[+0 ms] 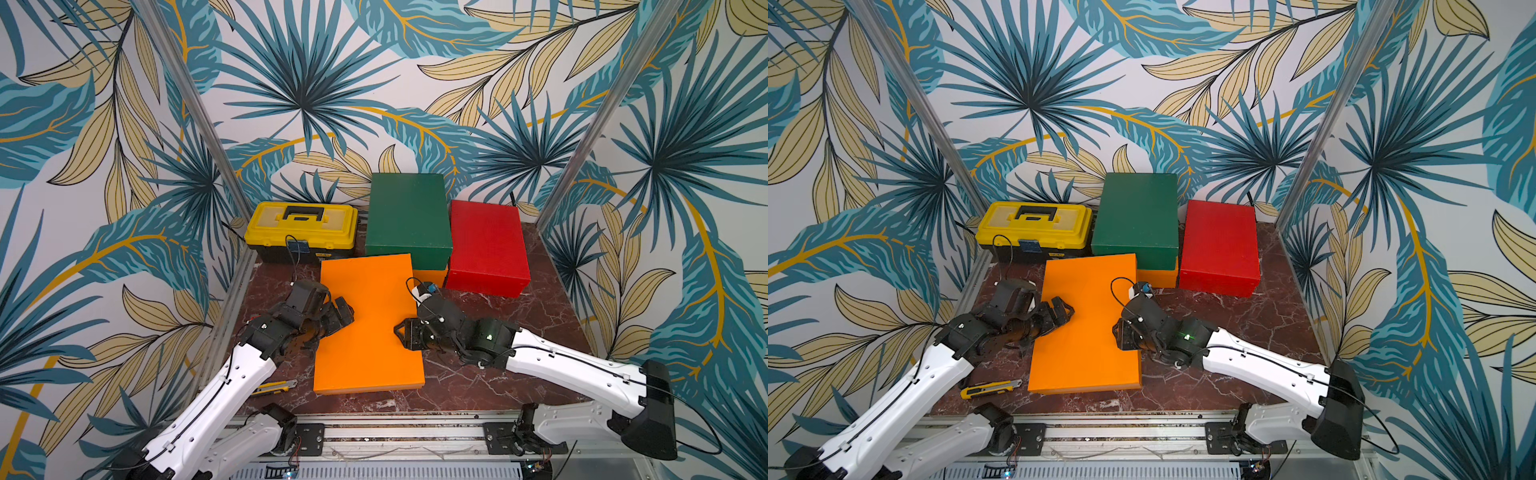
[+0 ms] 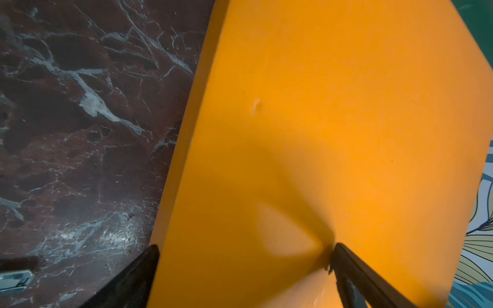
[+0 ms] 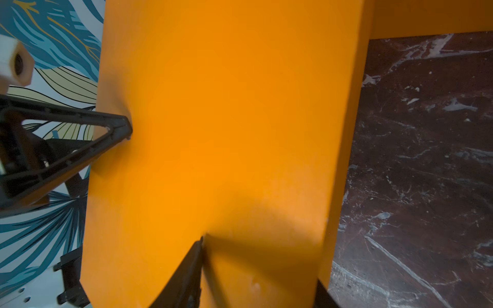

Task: Stack the shoeboxes
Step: Pick up the shoebox from the center of the board.

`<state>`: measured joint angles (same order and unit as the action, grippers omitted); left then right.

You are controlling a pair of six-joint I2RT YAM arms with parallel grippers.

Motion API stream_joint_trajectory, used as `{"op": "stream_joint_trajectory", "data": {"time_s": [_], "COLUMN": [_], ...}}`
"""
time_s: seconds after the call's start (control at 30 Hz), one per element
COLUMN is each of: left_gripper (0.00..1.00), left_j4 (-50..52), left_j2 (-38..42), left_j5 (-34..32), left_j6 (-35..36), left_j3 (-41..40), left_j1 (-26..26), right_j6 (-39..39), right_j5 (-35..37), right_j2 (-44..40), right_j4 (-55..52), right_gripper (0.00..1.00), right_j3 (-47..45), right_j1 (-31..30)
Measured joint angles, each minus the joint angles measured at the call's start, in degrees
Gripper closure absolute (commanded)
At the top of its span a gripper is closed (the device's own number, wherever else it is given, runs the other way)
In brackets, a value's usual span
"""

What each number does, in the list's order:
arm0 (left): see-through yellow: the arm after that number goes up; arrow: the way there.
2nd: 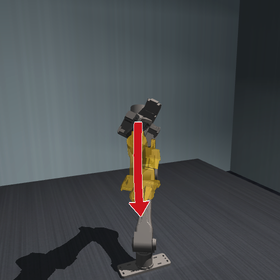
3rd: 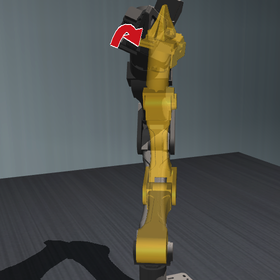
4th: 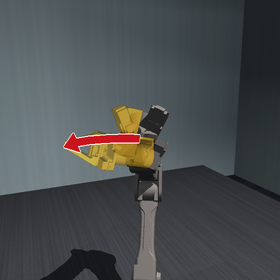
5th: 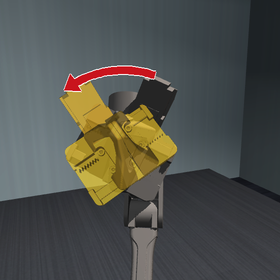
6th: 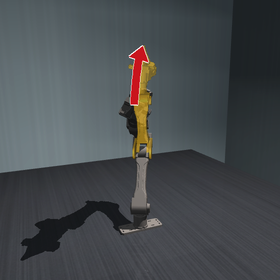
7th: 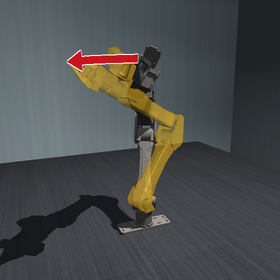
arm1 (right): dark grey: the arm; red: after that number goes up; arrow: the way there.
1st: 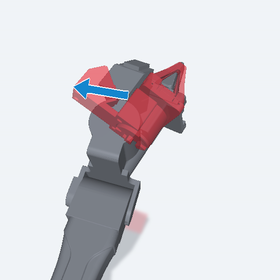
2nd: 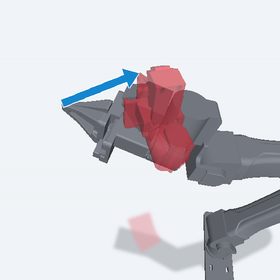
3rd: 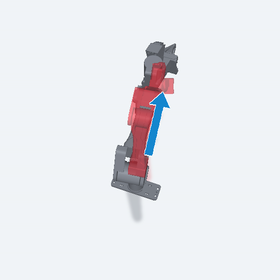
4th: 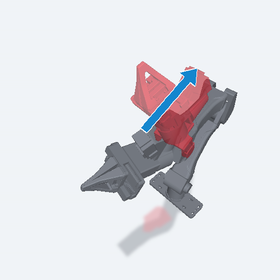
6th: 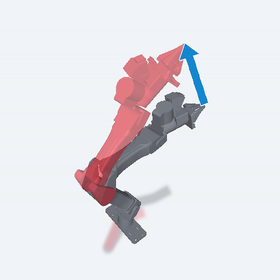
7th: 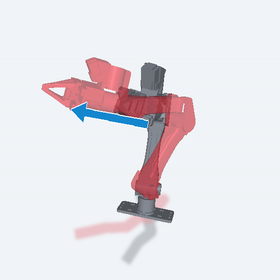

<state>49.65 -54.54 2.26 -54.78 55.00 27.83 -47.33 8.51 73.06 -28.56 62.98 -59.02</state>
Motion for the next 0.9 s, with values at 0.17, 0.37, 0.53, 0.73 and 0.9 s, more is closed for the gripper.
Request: {"op": "stream_joint_trajectory", "data": {"time_s": [0.17,0.37,0.53,0.73,0.9], "left_gripper": [0.02,0.02,0.02,0.02,0.02], "left_j4": [1.77,4.04,5.66,5.25,4.79], "left_j2": [0.33,0.0,-1.44,-5.46,-8.72], "left_j5": [-1.31,-3.19,-4.31,-4.55,-4.57], "left_j6": [0.17,0.81,1.99,4.52,6.6], "left_j3": [3.61,8.07,13.44,21.29,26.99], "left_j1": [0.63,1.46,1.97,2.34,2.51], "right_j6": [1.36,3.08,5.64,9.77,13.0], "right_j5": [1.18,2.45,4.52,9.18,12.11], "right_j2": [-0.76,-0.85,-0.94,-1.4,-1.62], "right_j4": [-1.46,-3.54,-5.92,-8.24,-9.03], "right_gripper": [0.56,0.57,0.56,0.57,0.57], "right_j3": [2.78,6.49,10.88,16.15,19.41], "right_j1": [-0.37,-0.76,-0.94,-0.96,-0.68]}}
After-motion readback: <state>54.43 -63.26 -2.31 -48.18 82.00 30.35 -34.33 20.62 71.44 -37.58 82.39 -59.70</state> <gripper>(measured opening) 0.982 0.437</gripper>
